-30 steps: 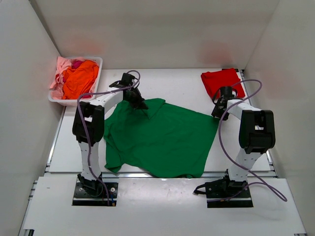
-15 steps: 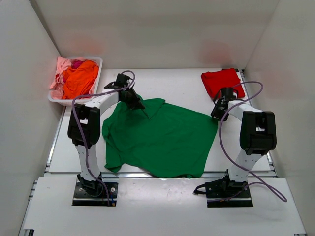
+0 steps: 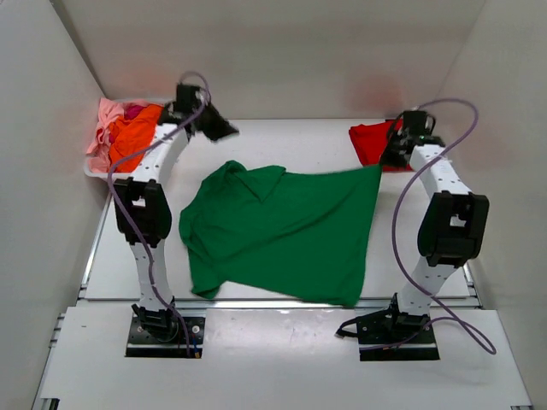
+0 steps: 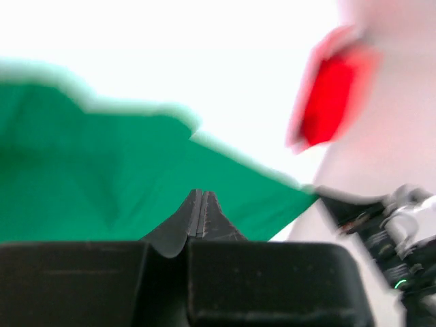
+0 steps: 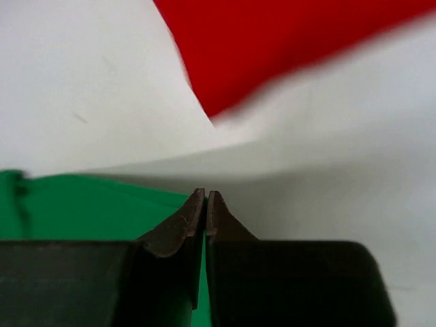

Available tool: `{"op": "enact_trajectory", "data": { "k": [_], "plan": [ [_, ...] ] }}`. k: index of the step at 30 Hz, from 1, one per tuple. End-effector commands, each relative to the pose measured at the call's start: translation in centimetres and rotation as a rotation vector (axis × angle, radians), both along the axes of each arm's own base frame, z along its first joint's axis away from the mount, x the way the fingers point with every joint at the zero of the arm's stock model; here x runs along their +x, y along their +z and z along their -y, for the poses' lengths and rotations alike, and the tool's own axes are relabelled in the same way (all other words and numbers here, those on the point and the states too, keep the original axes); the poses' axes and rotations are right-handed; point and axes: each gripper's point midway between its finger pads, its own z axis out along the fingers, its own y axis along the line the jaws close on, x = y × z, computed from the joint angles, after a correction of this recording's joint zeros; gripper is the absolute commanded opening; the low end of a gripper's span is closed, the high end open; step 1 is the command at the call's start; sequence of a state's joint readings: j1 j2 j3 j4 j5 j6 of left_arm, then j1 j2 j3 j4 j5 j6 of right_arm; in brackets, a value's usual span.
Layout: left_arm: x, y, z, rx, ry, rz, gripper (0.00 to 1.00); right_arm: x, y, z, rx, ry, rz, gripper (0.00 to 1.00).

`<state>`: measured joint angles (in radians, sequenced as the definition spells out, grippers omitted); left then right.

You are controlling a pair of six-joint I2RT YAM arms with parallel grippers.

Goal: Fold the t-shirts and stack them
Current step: Flatten out the tshirt

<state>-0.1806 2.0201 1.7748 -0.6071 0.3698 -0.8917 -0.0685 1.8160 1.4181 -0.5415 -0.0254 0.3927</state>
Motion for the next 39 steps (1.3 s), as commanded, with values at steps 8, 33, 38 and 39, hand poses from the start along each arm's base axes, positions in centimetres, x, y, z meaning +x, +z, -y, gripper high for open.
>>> {"op": "enact_trajectory", "data": {
  "k": [8, 33, 38, 39],
  "plan": [
    [4.1, 18.9, -1.8, -0.175, -0.002, 0.413, 0.0, 4.3, 18.9, 0.0, 0.009, 0.096, 0.476, 0.0],
    [-0.5, -6.8, 15.3, 0.271, -0.187, 0.135, 0.51, -4.1, 4.1, -3.0, 0.036, 0.141, 0.21, 0.0],
    [0.6, -7.5, 14.4, 0.332, -0.186, 0.097, 0.49, -4.2, 3.5, -3.6, 0.053, 0.142, 0.191, 0.01],
    [0.9, -7.9, 14.6, 0.339, -0.187, 0.094, 0.49, -4.4, 3.2, -3.8, 0.055, 0.151, 0.188, 0.0]
  ]
}}
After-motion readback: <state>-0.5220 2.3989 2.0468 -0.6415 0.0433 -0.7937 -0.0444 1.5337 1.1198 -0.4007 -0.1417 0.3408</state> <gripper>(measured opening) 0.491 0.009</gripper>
